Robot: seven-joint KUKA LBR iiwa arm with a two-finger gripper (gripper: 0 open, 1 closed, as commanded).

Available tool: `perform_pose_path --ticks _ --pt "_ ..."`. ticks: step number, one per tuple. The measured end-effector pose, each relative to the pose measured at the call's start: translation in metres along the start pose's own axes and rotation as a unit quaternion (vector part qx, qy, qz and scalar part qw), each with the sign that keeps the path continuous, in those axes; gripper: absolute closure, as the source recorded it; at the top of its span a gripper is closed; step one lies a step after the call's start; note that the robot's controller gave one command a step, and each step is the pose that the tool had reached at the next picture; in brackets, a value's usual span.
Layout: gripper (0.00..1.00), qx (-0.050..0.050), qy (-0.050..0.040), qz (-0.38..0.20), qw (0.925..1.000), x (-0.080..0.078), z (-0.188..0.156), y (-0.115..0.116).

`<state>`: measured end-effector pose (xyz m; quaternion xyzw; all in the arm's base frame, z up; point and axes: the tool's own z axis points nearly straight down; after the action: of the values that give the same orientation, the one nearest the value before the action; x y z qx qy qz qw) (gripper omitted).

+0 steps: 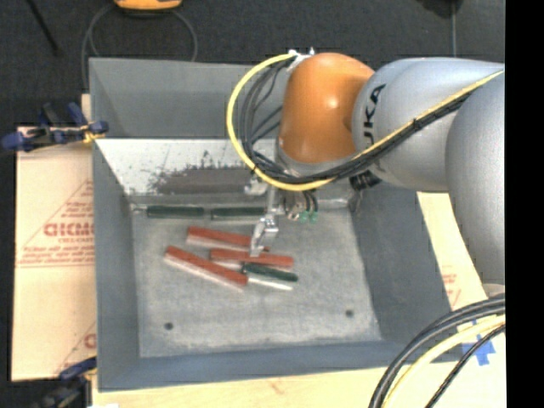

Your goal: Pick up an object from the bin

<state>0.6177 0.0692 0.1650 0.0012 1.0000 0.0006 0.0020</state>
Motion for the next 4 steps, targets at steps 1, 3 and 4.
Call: perform_pose_path --ticks 1,3,4 --pt "0.0 0.0 0.0 0.0 1.0 0.0 0.0 0.0" --pt "0.0 0.001 0.0093 -0.009 0.9999 0.021 0.021 0.004" --pt "1.0 -0.002 -0.0051 0.079 0.9968 0.023 0.08 0.003"
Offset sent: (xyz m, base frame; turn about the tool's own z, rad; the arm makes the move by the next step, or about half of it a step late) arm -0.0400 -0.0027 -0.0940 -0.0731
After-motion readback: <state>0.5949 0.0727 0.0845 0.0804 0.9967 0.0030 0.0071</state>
